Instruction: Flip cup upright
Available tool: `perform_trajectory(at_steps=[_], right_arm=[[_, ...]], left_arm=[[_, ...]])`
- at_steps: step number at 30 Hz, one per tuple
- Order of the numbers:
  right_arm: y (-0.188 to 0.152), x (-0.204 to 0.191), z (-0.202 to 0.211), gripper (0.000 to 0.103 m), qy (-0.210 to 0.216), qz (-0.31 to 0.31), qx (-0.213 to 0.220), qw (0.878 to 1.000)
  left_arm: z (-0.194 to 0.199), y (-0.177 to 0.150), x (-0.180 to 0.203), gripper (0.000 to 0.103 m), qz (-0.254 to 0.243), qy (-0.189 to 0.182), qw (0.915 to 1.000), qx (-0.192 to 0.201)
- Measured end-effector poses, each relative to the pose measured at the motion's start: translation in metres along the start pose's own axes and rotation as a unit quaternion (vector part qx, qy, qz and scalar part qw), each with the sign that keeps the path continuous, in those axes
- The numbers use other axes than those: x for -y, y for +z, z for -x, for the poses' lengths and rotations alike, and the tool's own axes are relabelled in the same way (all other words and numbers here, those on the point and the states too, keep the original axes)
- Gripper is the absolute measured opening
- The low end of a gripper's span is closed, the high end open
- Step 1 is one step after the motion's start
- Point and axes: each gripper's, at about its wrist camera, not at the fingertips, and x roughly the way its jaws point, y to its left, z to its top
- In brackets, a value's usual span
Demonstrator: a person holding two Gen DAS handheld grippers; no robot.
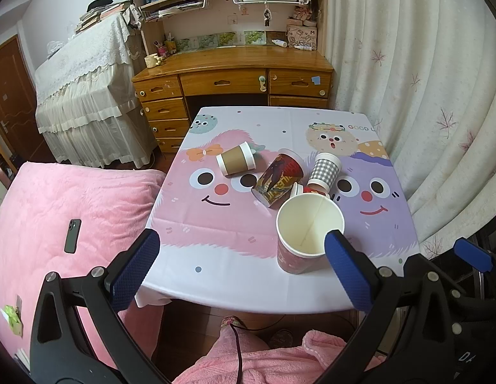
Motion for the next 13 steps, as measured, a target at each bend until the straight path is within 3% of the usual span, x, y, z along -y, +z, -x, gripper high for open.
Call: perform_trajectory(at_steps=[13], right_arm=[[-0.0011,0.0023,0.0001,0.102,0.0,-0.002,-0.002,1.0]], left_arm=[[-0.0012,-0.0011,0.0012,0.102,-0.001,-0.001,1.0,-0.003]])
